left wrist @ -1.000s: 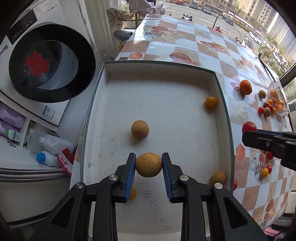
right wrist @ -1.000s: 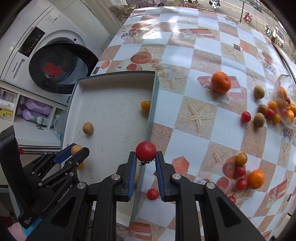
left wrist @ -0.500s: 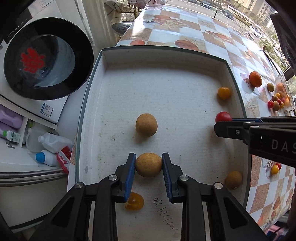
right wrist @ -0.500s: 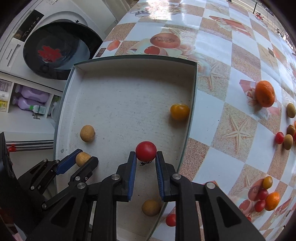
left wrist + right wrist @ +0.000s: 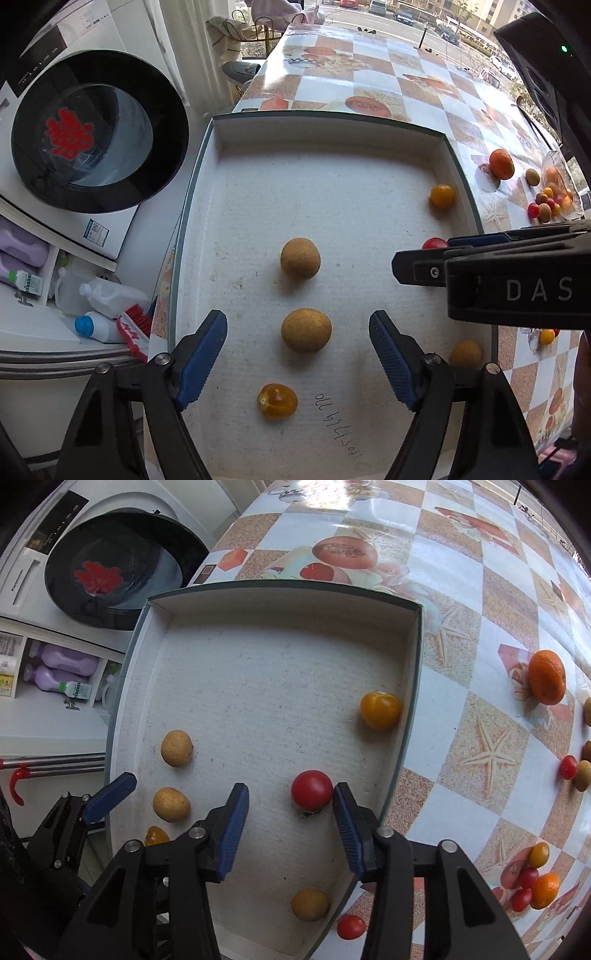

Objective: Organize fruits
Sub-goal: 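Open both tools to drop the fruits into the white tray, then move both tools back over the fruits on the table, then grasp a mandarin orange with the right tool while the left tool grasps a red cherry tomato, then carry both held fruits over the white tray with both tools, then open both tools to drop the fruits into the white tray, then move both tools back over the fruits on the table, then grasp a red cherry tomato with the right tool while the left tool grasps a yellow cherry tomato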

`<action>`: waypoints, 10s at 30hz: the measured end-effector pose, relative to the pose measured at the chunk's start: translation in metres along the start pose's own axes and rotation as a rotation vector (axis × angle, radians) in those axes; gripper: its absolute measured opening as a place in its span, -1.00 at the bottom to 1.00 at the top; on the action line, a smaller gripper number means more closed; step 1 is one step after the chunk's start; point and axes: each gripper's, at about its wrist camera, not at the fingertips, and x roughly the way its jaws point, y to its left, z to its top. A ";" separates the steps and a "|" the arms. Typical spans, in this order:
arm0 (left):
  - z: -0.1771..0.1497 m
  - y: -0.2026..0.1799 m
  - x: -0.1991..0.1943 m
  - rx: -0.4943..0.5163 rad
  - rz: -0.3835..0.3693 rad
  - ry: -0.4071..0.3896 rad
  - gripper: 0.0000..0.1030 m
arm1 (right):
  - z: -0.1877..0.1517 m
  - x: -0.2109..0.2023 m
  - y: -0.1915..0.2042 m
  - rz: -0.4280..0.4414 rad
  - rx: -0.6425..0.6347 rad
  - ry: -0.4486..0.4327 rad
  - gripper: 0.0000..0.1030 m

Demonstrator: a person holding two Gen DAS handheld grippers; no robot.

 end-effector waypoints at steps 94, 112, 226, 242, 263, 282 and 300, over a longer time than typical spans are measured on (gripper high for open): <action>0.041 -0.280 0.014 0.470 -0.225 0.014 -0.59 | -0.201 -0.096 -0.266 -0.018 0.555 -0.145 -0.28; 0.002 -0.207 -0.037 0.344 -0.236 -0.007 -0.59 | -0.209 -0.115 -0.232 -0.040 0.528 -0.159 -0.28; -0.044 -0.224 -0.021 0.428 -0.136 0.068 0.53 | -0.164 -0.079 -0.225 -0.111 0.451 -0.092 0.64; -0.058 -0.237 0.010 0.432 -0.094 0.098 0.52 | -0.129 -0.060 -0.202 -0.045 0.245 -0.110 0.10; -0.064 -0.243 -0.002 0.445 -0.118 0.065 -0.23 | -0.144 -0.068 -0.222 0.069 0.327 -0.136 -0.23; -0.057 -0.225 0.000 0.385 -0.193 0.081 -0.29 | -0.134 -0.063 -0.221 0.161 0.345 -0.167 -0.65; -0.050 -0.212 0.003 0.355 -0.229 0.111 -0.58 | -0.137 -0.067 -0.231 0.065 0.367 -0.183 -0.62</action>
